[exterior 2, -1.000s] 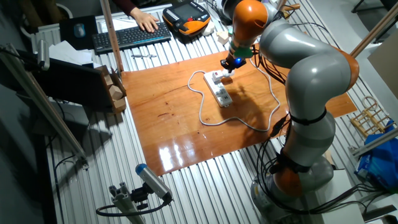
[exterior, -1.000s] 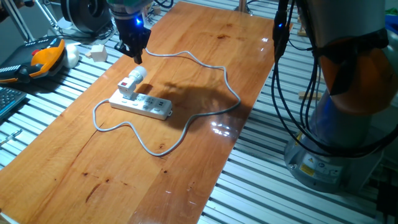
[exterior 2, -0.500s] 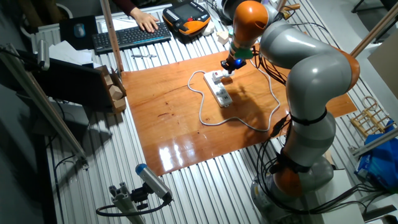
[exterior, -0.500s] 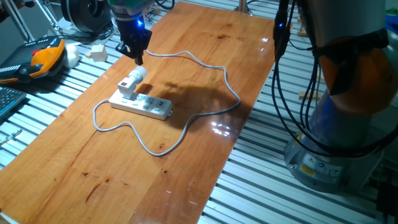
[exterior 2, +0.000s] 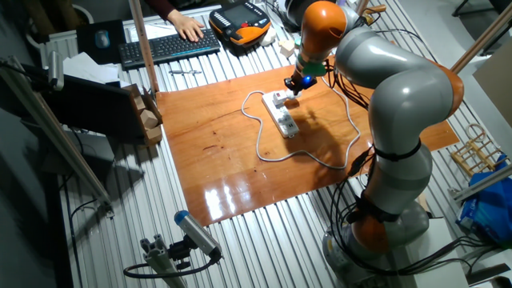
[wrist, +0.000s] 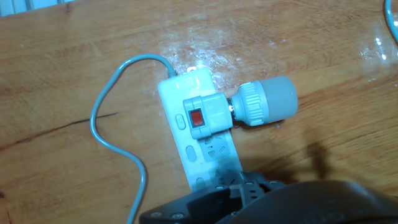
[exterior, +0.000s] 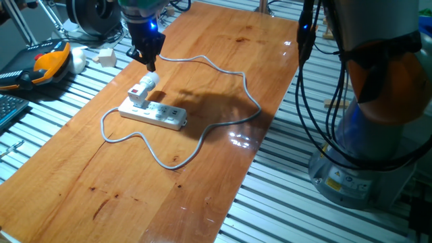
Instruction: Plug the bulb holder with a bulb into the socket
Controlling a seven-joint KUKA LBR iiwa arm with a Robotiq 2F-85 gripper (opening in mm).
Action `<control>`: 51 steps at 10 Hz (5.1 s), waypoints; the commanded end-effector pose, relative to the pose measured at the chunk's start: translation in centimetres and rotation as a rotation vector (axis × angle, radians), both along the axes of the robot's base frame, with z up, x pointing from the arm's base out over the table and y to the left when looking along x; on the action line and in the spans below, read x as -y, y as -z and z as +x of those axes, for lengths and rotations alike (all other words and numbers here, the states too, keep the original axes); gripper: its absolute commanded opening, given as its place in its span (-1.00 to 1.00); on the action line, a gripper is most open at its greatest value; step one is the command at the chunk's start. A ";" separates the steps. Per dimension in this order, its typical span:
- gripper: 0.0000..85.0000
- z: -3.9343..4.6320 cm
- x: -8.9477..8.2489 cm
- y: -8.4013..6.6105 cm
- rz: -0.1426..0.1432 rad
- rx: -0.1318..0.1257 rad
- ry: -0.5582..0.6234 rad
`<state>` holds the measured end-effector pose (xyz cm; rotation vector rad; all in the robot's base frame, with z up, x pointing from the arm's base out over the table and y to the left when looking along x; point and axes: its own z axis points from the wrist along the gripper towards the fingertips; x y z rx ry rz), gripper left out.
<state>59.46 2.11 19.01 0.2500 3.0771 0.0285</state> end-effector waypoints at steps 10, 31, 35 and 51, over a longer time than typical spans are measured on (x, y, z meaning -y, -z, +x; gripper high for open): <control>-1.00 -0.69 -0.3 -0.1 -0.005 -0.007 -0.060; -1.00 -1.04 -1.3 -0.5 0.005 0.008 -0.024; -1.00 -0.85 -1.4 -0.5 0.002 0.010 -0.023; -1.00 -0.87 -1.2 -0.9 -0.018 0.008 -0.050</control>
